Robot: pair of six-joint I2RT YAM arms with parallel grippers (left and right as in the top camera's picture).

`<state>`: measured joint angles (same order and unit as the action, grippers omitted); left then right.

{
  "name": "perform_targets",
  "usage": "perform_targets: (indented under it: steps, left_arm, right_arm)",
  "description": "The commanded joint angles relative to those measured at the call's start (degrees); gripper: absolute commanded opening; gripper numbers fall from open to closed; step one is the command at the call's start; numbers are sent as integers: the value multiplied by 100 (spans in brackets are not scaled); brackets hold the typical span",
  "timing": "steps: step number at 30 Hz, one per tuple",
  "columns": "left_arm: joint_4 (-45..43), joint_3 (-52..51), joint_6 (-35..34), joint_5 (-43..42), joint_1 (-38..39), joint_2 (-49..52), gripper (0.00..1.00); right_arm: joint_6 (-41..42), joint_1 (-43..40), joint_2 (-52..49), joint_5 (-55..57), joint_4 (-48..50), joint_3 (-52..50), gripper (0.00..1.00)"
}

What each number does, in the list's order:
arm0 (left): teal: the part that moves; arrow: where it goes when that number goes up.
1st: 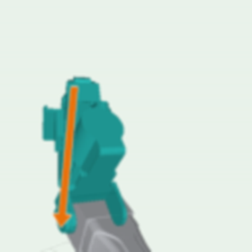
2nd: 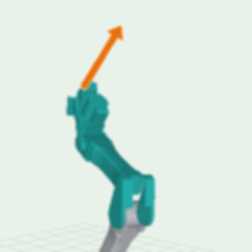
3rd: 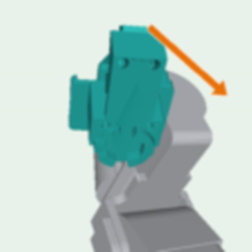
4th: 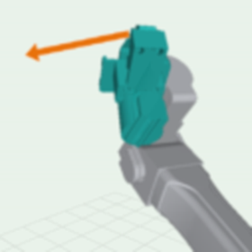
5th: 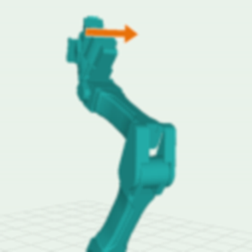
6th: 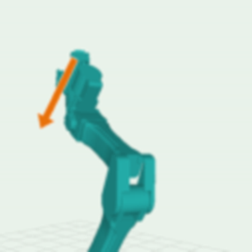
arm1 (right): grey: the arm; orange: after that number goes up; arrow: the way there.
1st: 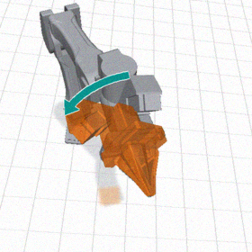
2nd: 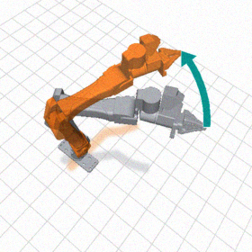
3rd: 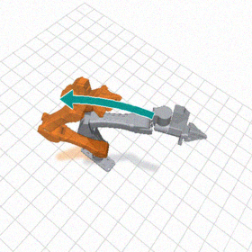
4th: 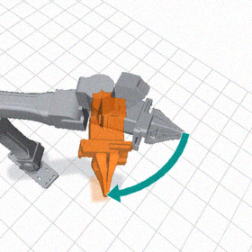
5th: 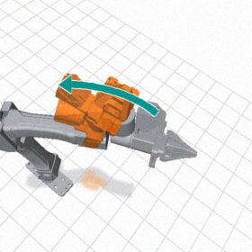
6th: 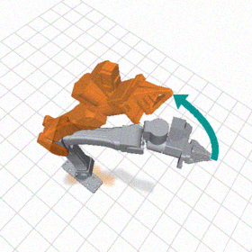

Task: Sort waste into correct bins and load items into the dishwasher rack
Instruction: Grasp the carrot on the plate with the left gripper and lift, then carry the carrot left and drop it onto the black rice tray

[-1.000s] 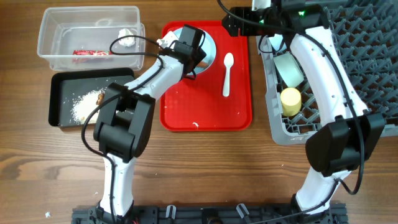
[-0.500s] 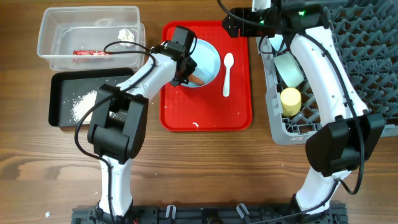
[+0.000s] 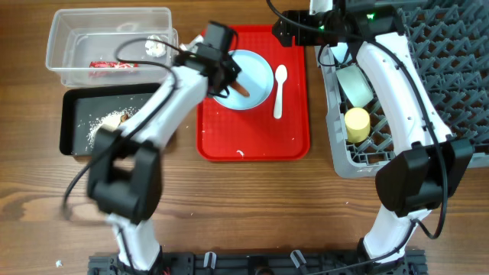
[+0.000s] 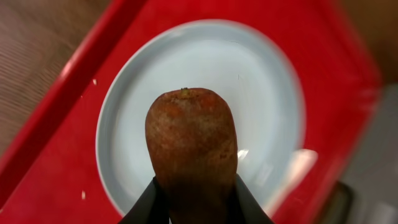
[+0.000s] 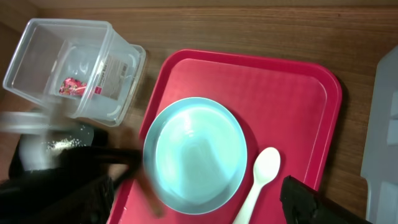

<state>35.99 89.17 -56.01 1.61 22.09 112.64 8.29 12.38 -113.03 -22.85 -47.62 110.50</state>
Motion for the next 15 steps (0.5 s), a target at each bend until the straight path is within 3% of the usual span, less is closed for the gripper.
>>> perform_targets:
  steps: [1, 9, 12, 15]
  left_arm:
    - [337, 55, 184, 72, -393, -1440, 12]
    - [2444, 52, 153, 743, -2098, -2544, 11]
    - [2660, -85, 146, 741, -2743, -2481, 11]
    - [2621, -483, -339, 723, -3265, -2347, 13]
  right_arm:
    - [-76, -24, 179, 55, -7, -15, 88]
    - [-74, -24, 179, 33, -4, -15, 91]
    - [-79, -24, 179, 35, -4, -15, 91]
    - [-83, -24, 179, 37, -9, -15, 92]
